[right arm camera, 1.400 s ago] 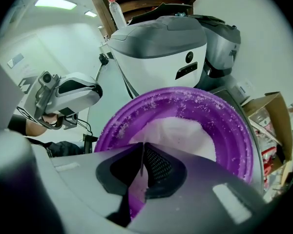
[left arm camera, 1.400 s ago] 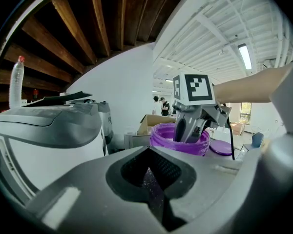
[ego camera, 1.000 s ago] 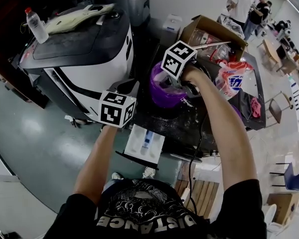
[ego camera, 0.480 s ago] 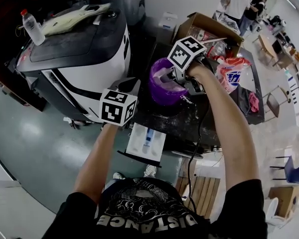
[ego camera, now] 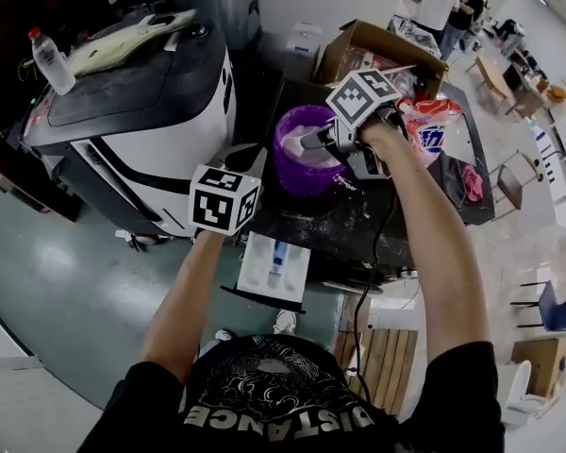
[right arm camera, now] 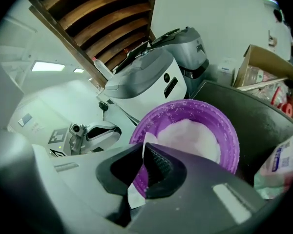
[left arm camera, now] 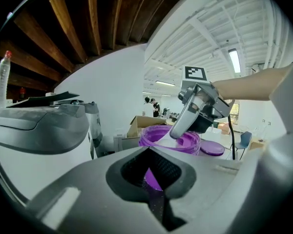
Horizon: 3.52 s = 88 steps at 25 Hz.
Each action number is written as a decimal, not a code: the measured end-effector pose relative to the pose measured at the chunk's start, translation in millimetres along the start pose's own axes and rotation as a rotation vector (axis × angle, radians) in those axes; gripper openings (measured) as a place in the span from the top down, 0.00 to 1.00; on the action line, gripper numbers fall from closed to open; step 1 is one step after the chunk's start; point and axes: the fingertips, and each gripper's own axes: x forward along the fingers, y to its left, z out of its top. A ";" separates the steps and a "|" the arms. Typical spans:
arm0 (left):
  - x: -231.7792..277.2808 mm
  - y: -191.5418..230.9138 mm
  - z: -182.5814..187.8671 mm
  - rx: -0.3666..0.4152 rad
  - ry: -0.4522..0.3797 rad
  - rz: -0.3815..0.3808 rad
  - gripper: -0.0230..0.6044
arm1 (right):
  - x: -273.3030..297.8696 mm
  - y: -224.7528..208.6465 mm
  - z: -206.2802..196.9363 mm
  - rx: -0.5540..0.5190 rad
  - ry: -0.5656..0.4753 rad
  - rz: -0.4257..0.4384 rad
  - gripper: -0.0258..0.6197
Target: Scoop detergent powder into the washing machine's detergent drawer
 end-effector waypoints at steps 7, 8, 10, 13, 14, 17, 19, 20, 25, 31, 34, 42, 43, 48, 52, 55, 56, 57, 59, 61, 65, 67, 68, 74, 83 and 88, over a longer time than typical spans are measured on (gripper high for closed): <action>4.6 -9.1 4.1 0.011 0.000 -0.019 0.96 | -16.8 -5.2 0.5 0.105 -0.143 0.055 0.90; 5.4 -10.2 4.8 0.012 0.000 -0.020 0.96 | -19.2 -6.0 1.1 0.121 -0.167 0.066 0.90; 7.2 -12.4 6.3 0.015 -0.002 -0.023 0.96 | -23.7 -7.6 2.3 0.150 -0.212 0.089 0.91; 9.8 -15.3 9.0 0.017 -0.005 -0.024 0.96 | -30.2 -9.7 3.6 0.191 -0.275 0.122 0.90; 10.5 -16.1 9.8 0.018 -0.005 -0.024 0.96 | -32.4 -10.6 3.6 0.203 -0.293 0.129 0.90; 12.1 -18.5 11.7 0.018 -0.009 -0.021 0.96 | -38.2 -12.1 4.2 0.238 -0.351 0.162 0.90; 13.4 -20.3 13.1 0.019 -0.011 -0.018 0.96 | -42.8 -14.0 5.2 0.264 -0.395 0.183 0.90; 14.2 -21.4 13.7 0.020 -0.013 -0.016 0.96 | -45.4 -15.8 5.5 0.275 -0.417 0.189 0.90; 17.9 -24.8 16.0 0.020 -0.021 -0.002 0.96 | -55.1 -20.0 6.1 0.342 -0.524 0.264 0.90; 21.1 -27.6 22.6 0.017 -0.039 0.026 0.96 | -63.5 -21.0 5.3 0.432 -0.629 0.361 0.90; 23.1 -29.8 26.8 0.016 -0.051 0.043 0.96 | -66.4 -21.7 0.5 0.469 -0.662 0.411 0.90; 29.2 -36.5 31.3 0.010 -0.073 0.094 0.96 | -76.0 -27.7 -6.7 0.545 -0.736 0.522 0.90; 29.5 -36.4 31.6 0.011 -0.075 0.101 0.96 | -76.6 -28.1 -7.0 0.555 -0.743 0.538 0.90; 26.9 -35.9 30.7 0.013 -0.083 0.127 0.96 | -78.6 -29.4 -8.2 0.609 -0.785 0.604 0.90; 20.7 -36.4 26.6 0.021 -0.069 0.131 0.96 | -81.2 -29.3 -7.8 0.635 -0.821 0.620 0.90; 12.7 -35.8 24.5 0.027 -0.074 0.125 0.96 | -80.0 -26.5 -10.6 0.644 -0.840 0.615 0.90; 9.9 -35.5 23.2 0.029 -0.075 0.122 0.96 | -79.1 -24.3 -12.2 0.646 -0.846 0.612 0.90; 7.1 -35.4 21.7 0.030 -0.076 0.117 0.96 | -78.3 -21.9 -14.0 0.648 -0.853 0.609 0.90; 1.8 -36.6 18.7 0.034 -0.076 0.104 0.96 | -77.1 -17.9 -18.7 0.649 -0.868 0.596 0.90; -4.6 -38.7 16.1 0.039 -0.074 0.087 0.96 | -76.5 -13.0 -24.2 0.650 -0.883 0.582 0.90; -20.9 -43.1 11.6 0.055 -0.073 0.053 0.96 | -77.4 5.8 -34.5 0.655 -0.918 0.576 0.90; -28.6 -45.2 8.3 0.057 -0.070 0.039 0.96 | -76.4 15.2 -41.5 0.654 -0.931 0.572 0.90; -32.1 -46.7 6.6 0.058 -0.069 0.031 0.96 | -75.7 19.4 -45.3 0.654 -0.938 0.569 0.90; -52.6 -61.8 -3.8 0.069 -0.071 -0.015 0.96 | -72.1 41.0 -73.0 0.669 -0.972 0.545 0.90; -88.6 -85.0 -28.8 0.056 -0.073 -0.065 0.96 | -58.3 75.4 -122.5 0.695 -1.002 0.506 0.90; -108.3 -95.8 -43.4 0.053 -0.068 -0.080 0.96 | -49.6 91.7 -148.7 0.708 -1.006 0.498 0.90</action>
